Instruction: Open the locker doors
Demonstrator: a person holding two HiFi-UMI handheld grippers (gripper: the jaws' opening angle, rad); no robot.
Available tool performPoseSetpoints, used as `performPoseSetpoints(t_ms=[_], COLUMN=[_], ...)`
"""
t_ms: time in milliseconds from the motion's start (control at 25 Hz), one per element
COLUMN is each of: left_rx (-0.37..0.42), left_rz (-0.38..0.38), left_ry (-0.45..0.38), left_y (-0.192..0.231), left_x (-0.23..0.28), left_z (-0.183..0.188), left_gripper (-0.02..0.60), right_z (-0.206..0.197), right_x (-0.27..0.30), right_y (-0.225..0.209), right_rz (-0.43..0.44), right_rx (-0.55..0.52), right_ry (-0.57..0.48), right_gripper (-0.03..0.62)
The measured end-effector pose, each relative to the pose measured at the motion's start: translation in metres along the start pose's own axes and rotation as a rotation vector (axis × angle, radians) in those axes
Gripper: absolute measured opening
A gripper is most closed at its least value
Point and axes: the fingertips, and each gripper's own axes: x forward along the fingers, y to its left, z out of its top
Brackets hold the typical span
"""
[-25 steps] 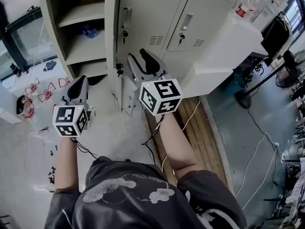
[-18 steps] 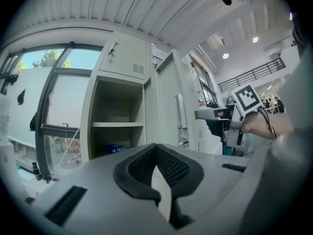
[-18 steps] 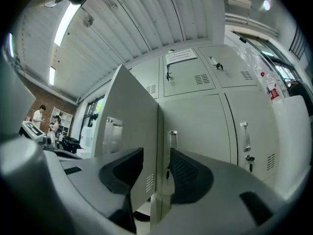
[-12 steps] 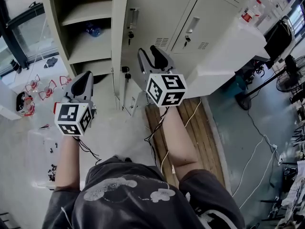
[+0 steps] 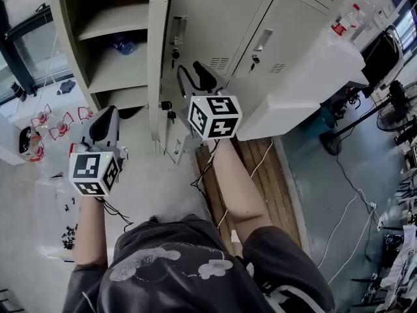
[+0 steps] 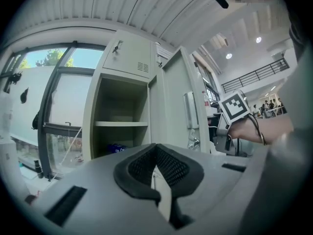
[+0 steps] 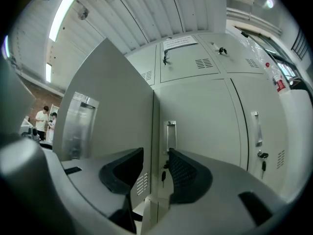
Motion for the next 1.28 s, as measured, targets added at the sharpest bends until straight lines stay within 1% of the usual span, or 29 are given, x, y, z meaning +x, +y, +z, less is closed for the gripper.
performPoseSetpoints(t_ms=[80, 200, 360, 560, 720, 960, 1160, 1280], left_rx=[0.005, -0.014, -0.024, -0.009, 0.0, 0.009, 0.011, 0.005], left_rz=[0.043, 0.124, 0.226, 0.298, 0.327, 0.341, 0.347, 0.352], left_ry=[0.003, -0.003, -0.009, 0.007, 0.008, 0.01, 0.021, 0.023], left_y=[-0.002, 0.0, -0.001, -0.012, -0.018, -0.018, -0.011, -0.006], left_x=[0.001, 0.003, 0.001, -0.005, -0.005, -0.003, -0.002, -0.002], left_z=[-0.002, 0.0, 0.003, 0.003, 0.007, 0.01, 0.005, 0.003], left_gripper=[0.009, 0.009, 0.009, 0.009, 0.009, 0.009, 0.009, 0.009], right_z=[-0.002, -0.004, -0.005, 0.0, 0.006, 0.009, 0.005, 0.001], right_x=[0.01, 0.028, 0.049, 0.072, 0.091, 0.113, 0.126, 0.134], right_y=[-0.006, -0.013, -0.011, -0.013, -0.016, -0.019, -0.019, -0.017], right_rz=[0.037, 0.096, 0.181, 0.218, 0.217, 0.217, 0.182, 0.168], right_rx=[-0.002, -0.002, -0.035, -0.037, -0.073, -0.087, -0.112, -0.116], right_ry=[-0.008, -0.004, 0.003, -0.011, -0.017, -0.017, -0.013, 0.007], right_gripper=[0.178, 0.178, 0.178, 0.178, 0.178, 0.178, 0.178, 0.178])
